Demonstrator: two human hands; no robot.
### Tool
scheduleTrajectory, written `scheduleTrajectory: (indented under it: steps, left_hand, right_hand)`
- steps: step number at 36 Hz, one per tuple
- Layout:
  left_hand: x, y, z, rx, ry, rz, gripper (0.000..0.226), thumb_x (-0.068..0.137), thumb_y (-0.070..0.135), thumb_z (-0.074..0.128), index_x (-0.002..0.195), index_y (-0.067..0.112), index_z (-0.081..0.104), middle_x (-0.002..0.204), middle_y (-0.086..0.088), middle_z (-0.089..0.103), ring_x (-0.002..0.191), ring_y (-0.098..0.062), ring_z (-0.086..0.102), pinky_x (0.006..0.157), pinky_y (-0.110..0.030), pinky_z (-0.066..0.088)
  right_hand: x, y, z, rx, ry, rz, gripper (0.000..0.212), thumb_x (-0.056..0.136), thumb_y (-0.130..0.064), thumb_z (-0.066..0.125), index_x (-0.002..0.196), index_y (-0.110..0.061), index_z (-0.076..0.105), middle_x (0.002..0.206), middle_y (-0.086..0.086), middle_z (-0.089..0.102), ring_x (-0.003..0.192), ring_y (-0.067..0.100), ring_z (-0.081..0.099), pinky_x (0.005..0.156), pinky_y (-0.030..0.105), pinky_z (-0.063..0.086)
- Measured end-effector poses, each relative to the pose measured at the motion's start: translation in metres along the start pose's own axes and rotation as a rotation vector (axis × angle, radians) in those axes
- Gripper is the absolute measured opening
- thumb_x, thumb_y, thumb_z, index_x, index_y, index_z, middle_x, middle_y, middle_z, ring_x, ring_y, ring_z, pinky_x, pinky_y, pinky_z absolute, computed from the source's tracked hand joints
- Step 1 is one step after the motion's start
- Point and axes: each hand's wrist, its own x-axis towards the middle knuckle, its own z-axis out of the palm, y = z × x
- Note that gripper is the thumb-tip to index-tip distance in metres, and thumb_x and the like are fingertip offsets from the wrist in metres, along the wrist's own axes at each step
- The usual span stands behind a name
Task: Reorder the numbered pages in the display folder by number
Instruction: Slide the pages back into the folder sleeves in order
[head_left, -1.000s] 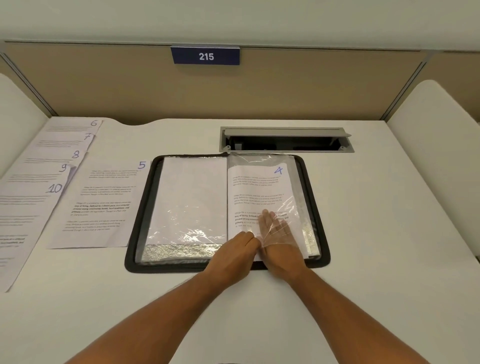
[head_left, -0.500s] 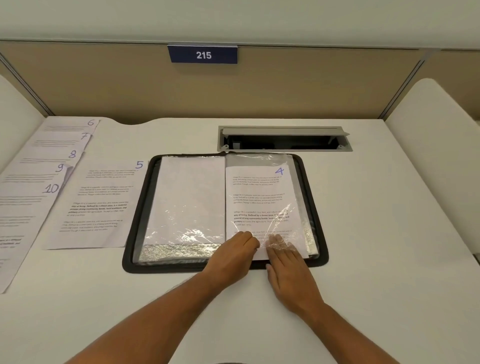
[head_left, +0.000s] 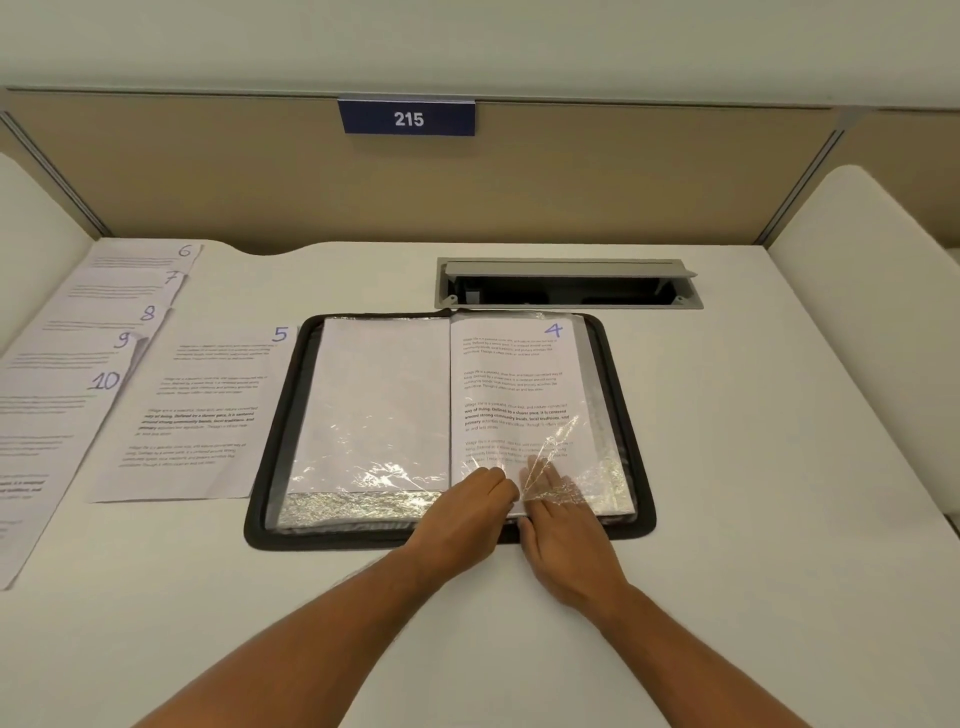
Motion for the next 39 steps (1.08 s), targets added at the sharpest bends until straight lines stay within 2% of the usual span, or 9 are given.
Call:
scheduleTrajectory:
  steps: [6, 12, 14, 16, 20, 24, 28, 35, 39]
  left_hand:
    - [0.000, 0.000, -0.001, -0.016, -0.002, 0.003, 0.016, 0.085, 0.005, 0.072, 0.094, 0.014, 0.062, 0.090, -0.002, 0.060, 0.080, -0.019, 0.054, 0.061, -0.033, 0.053]
    - [0.001, -0.001, -0.001, -0.013, -0.028, -0.013, 0.014, 0.088, 0.008, 0.069, 0.098, 0.015, 0.062, 0.093, -0.001, 0.060, 0.082, -0.018, 0.053, 0.063, -0.033, 0.053]
    - [0.000, -0.001, 0.001, -0.003, -0.032, -0.027, 0.013, 0.090, 0.009, 0.065, 0.101, 0.016, 0.062, 0.095, 0.000, 0.060, 0.083, -0.017, 0.052, 0.065, -0.033, 0.053]
    - [-0.001, -0.001, 0.001, -0.005, -0.016, -0.036, 0.014, 0.092, 0.009, 0.063, 0.104, 0.016, 0.063, 0.096, 0.000, 0.061, 0.083, -0.017, 0.054, 0.066, -0.033, 0.054]
    - [-0.003, 0.001, -0.002, -0.038, 0.021, -0.047, 0.017, 0.092, 0.015, 0.065, 0.109, 0.016, 0.062, 0.098, 0.002, 0.062, 0.085, -0.017, 0.057, 0.067, -0.030, 0.053]
    - [-0.002, 0.002, -0.003, -0.021, 0.012, -0.085, 0.022, 0.090, 0.013, 0.067, 0.111, 0.017, 0.060, 0.100, 0.002, 0.061, 0.087, -0.017, 0.057, 0.070, -0.031, 0.054]
    - [-0.002, 0.002, -0.004, -0.009, 0.011, -0.112, 0.034, 0.081, 0.000, 0.066, 0.110, 0.016, 0.060, 0.097, 0.001, 0.059, 0.082, -0.018, 0.055, 0.065, -0.032, 0.053]
    - [-0.005, 0.001, -0.010, -0.020, 0.037, -0.121, 0.036, 0.078, -0.004, 0.063, 0.110, 0.013, 0.061, 0.096, -0.001, 0.059, 0.080, -0.019, 0.055, 0.063, -0.032, 0.053]
    - [-0.007, 0.002, -0.012, -0.014, 0.038, -0.113, 0.041, 0.077, -0.001, 0.064, 0.116, 0.012, 0.062, 0.098, -0.002, 0.060, 0.082, -0.020, 0.057, 0.064, -0.032, 0.054]
  right_hand:
    - [0.018, 0.002, -0.004, 0.021, -0.009, -0.011, 0.069, 0.105, -0.050, -0.001, 0.164, -0.014, 0.011, 0.170, 0.003, 0.005, 0.158, 0.018, 0.002, 0.129, 0.040, 0.008]
    - [0.019, 0.001, -0.001, 0.051, 0.014, 0.000, 0.077, 0.101, -0.055, -0.010, 0.164, -0.015, 0.012, 0.170, 0.001, 0.006, 0.158, 0.016, 0.002, 0.129, 0.038, 0.007]
    - [0.015, -0.003, -0.004, 0.087, 0.056, 0.021, 0.074, 0.104, -0.054, -0.004, 0.162, -0.014, 0.021, 0.168, 0.001, 0.014, 0.157, 0.017, 0.010, 0.128, 0.040, 0.017]
    - [0.007, -0.006, -0.007, 0.121, 0.153, 0.032, 0.065, 0.109, -0.047, 0.014, 0.159, -0.010, 0.034, 0.163, 0.007, 0.035, 0.152, 0.022, 0.032, 0.122, 0.042, 0.033]
    - [-0.009, -0.010, -0.009, 0.168, 0.340, 0.046, 0.055, 0.107, -0.038, 0.039, 0.152, -0.007, 0.045, 0.130, 0.007, 0.066, 0.118, 0.022, 0.062, 0.100, 0.036, 0.054]
    - [-0.012, -0.012, -0.013, 0.187, 0.482, 0.086, 0.045, 0.105, -0.033, 0.049, 0.138, -0.003, 0.059, 0.103, 0.006, 0.069, 0.094, 0.021, 0.066, 0.083, 0.036, 0.060]
    - [-0.009, -0.014, -0.024, 0.245, 0.570, 0.259, 0.030, 0.095, -0.022, 0.069, 0.118, -0.005, 0.059, 0.105, 0.011, 0.069, 0.095, 0.028, 0.070, 0.074, 0.041, 0.063]
    - [0.002, -0.003, -0.053, 0.347, 0.554, 0.540, 0.041, 0.093, -0.021, 0.073, 0.124, -0.016, 0.046, 0.122, 0.007, 0.056, 0.098, 0.028, 0.067, 0.072, 0.035, 0.059]
    - [0.004, 0.001, -0.062, 0.495, 0.502, 0.641, 0.034, 0.098, -0.028, 0.067, 0.126, -0.019, 0.051, 0.108, -0.001, 0.063, 0.092, 0.021, 0.066, 0.077, 0.033, 0.059]
